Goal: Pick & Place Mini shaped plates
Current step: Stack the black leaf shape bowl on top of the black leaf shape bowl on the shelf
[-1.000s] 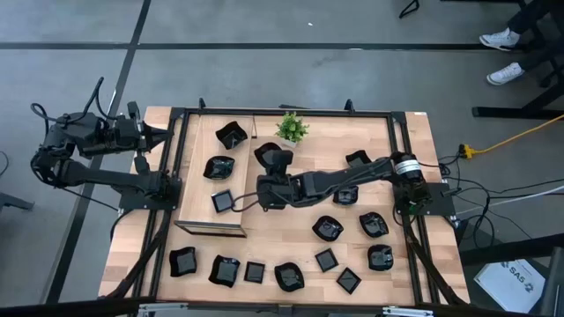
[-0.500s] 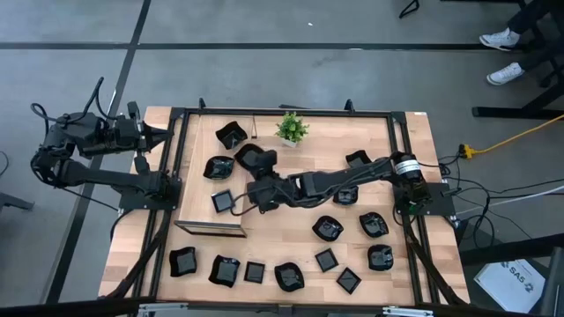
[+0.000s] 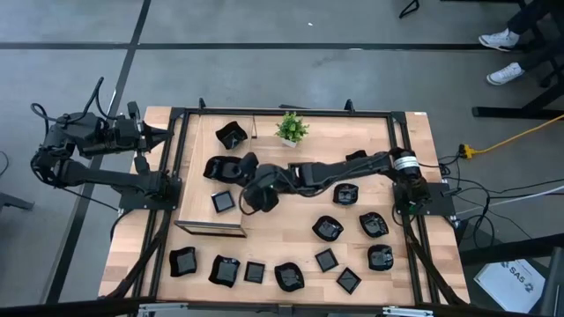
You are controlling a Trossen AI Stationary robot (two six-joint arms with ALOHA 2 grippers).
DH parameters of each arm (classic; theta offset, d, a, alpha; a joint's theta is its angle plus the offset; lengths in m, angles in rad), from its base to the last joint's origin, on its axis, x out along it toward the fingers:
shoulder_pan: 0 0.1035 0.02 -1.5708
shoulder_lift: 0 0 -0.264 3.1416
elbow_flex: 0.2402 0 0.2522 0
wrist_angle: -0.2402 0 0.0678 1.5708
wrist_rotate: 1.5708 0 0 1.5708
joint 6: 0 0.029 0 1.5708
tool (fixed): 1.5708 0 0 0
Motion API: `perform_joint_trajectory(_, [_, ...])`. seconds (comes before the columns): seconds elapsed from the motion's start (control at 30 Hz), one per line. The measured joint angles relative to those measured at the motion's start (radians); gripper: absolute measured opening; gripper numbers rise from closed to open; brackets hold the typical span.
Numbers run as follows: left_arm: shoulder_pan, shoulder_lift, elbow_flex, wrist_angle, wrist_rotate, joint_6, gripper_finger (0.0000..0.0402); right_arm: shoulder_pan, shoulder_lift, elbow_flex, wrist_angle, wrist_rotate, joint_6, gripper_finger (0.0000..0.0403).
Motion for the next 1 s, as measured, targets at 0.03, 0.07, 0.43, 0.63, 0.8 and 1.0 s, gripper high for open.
perform_joint_trajectory(0.03, [0.0, 0.0, 0.0, 0.0, 0.0, 0.0, 0.0004, -0.01, 0.0, 0.0, 0.005, -0.028, -0.004, 0.0])
perform_joint_trajectory(0.07, [0.0, 0.0, 0.0, 0.0, 0.0, 0.0, 0.0004, -0.021, 0.0, 0.0, 0.008, -0.062, -0.005, 0.0])
perform_joint_trajectory(0.43, [0.0, 0.0, 0.0, 0.0, 0.0, 0.0, 0.0004, -0.135, 0.0, -0.001, 0.088, -0.435, -0.002, 0.0002])
perform_joint_trajectory(0.63, [0.0, 0.0, 0.0, 0.0, 0.0, 0.0, 0.0004, -0.176, 0.029, -0.001, 0.191, -0.554, 0.094, 0.0003])
perform_joint_trajectory(0.8, [0.0, 0.0, 0.0, 0.0, 0.0, 0.0, 0.0004, -0.181, 0.08, -0.001, 0.231, -0.571, 0.103, 0.0004])
perform_joint_trajectory(1.0, [0.0, 0.0, 0.0, 0.0, 0.0, 0.0, 0.0004, -0.187, 0.093, -0.002, 0.246, -0.573, 0.108, 0.0004])
